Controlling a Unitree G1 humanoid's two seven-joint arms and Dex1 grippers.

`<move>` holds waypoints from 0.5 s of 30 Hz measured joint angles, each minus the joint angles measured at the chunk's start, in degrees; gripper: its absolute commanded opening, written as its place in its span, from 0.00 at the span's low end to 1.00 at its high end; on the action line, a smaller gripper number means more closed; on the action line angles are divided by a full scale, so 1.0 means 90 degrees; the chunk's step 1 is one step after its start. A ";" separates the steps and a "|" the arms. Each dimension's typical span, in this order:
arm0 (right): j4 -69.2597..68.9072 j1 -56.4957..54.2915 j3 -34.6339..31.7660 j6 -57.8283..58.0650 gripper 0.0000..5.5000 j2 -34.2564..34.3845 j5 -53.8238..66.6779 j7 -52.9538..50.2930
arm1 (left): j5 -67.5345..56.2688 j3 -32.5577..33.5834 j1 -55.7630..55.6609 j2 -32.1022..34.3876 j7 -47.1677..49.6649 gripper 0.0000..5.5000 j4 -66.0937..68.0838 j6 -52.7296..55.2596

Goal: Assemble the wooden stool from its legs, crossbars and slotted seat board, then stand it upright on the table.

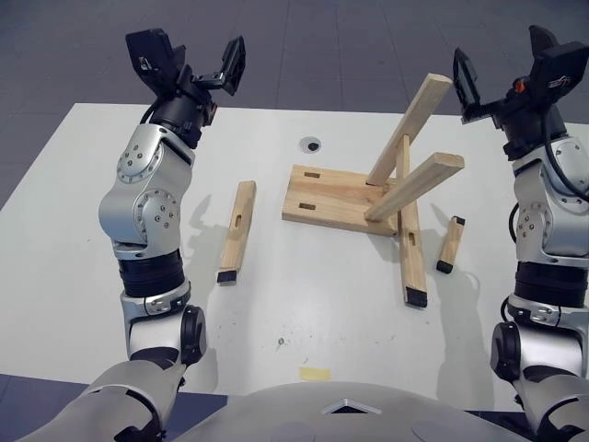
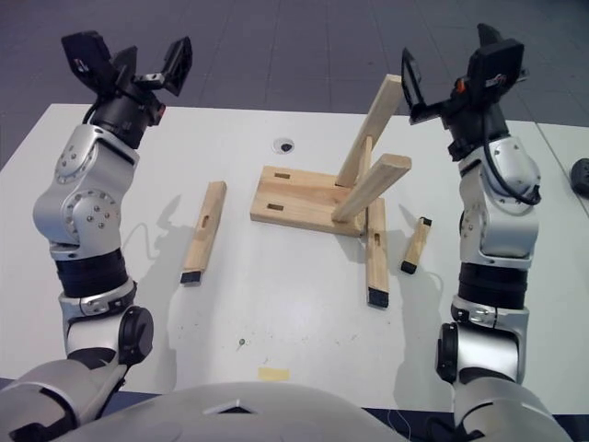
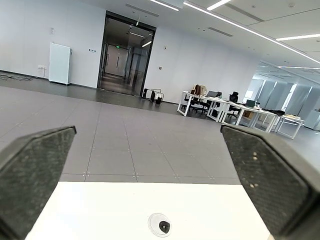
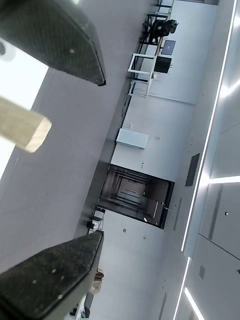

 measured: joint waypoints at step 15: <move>-0.1637 0.2186 0.0031 0.2369 0.98 -0.1002 0.2134 0.2243 | 0.0093 -0.0175 0.0034 0.0132 -0.0278 0.98 0.0140 0.0060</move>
